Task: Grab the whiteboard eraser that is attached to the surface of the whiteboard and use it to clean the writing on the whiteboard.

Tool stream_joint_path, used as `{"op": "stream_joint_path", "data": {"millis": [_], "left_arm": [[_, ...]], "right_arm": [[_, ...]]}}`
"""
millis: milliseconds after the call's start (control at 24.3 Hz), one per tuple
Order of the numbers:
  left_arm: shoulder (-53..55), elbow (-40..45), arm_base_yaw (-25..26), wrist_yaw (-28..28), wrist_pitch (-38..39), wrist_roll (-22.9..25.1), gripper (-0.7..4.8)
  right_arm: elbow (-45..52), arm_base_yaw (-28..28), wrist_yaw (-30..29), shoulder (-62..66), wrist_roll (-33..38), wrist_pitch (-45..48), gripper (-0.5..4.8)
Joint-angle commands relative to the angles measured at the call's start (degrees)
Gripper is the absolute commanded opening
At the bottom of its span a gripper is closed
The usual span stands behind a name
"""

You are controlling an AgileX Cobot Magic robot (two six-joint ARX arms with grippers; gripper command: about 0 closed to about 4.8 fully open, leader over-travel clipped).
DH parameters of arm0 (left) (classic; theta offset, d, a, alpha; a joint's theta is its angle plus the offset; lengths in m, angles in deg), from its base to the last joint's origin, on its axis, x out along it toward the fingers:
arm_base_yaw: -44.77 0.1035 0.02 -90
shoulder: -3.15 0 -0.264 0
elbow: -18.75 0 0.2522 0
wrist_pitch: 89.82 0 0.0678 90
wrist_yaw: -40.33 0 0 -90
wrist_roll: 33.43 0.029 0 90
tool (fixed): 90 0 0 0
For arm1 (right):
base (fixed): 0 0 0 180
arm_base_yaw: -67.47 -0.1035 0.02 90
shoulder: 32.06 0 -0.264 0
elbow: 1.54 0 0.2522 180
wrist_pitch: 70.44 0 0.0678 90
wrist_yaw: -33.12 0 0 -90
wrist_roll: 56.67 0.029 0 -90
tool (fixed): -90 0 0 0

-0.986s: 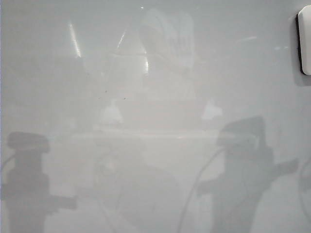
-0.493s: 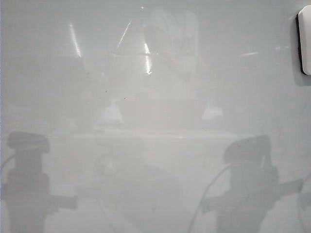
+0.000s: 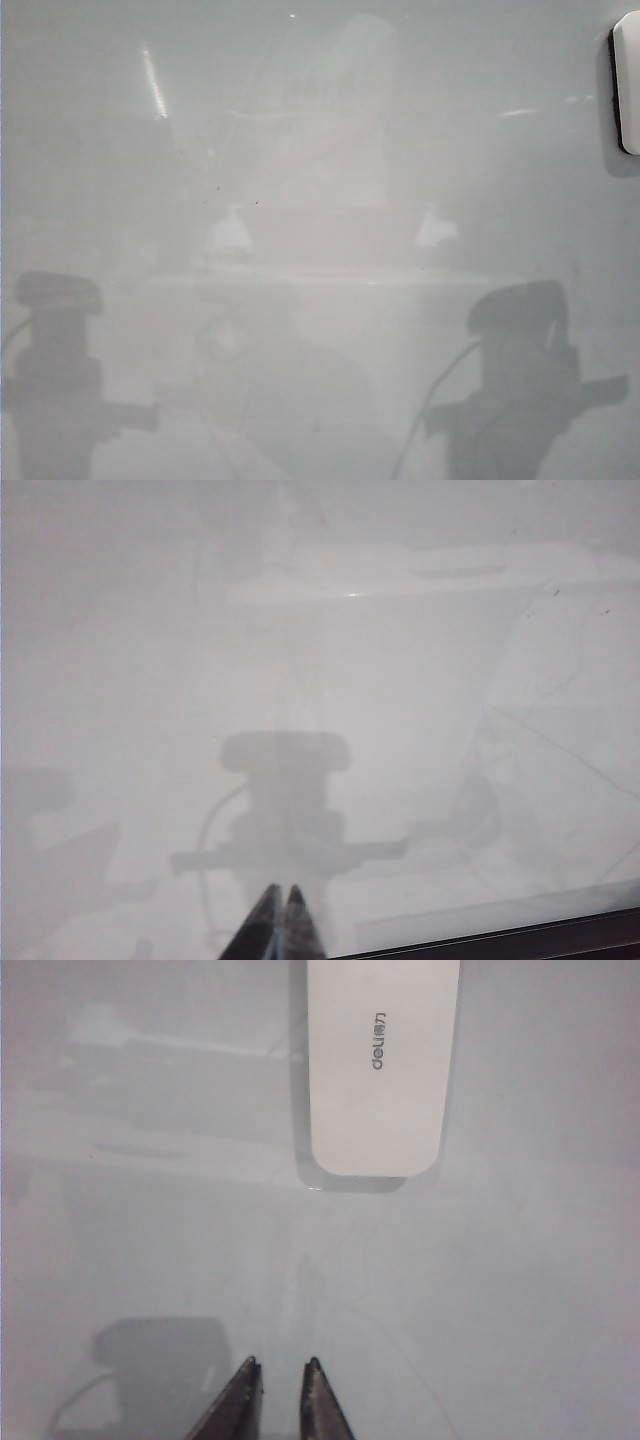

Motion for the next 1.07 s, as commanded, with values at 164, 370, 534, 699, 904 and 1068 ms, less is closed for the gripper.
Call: {"op": "stream_joint_path", "data": {"millis": [164, 370, 534, 699, 904, 1068], "left_arm": [[-0.6, 1.7, -0.1, 0.9, -4.2, 2.9, -0.05], [-0.6, 9.7, -0.1, 2.5, -18.9, -0.5, -0.06], [-0.6, 9.6, -0.1, 13.1, -19.0, -2.5, -0.05], [-0.6, 9.6, -0.1, 13.9, -19.0, -5.0, -0.05], [-0.6, 9.6, -0.1, 13.9, -19.0, -5.0, -0.05], [-0.6, 9.6, -0.1, 13.9, -19.0, -5.0, -0.05]], "right_arm": [[0.2, 0.0, 0.2, -0.1, 0.2, 0.6, 0.73], [0.2, 0.0, 0.2, -0.1, 0.2, 0.6, 0.73], [0.2, 0.0, 0.2, -0.1, 0.2, 0.6, 0.73], [0.2, 0.0, 0.2, -0.1, 0.2, 0.6, 0.73], [0.2, 0.0, 0.2, -0.1, 0.2, 0.6, 0.73], [0.2, 0.0, 0.2, -0.1, 0.2, 0.6, 0.73]]}}
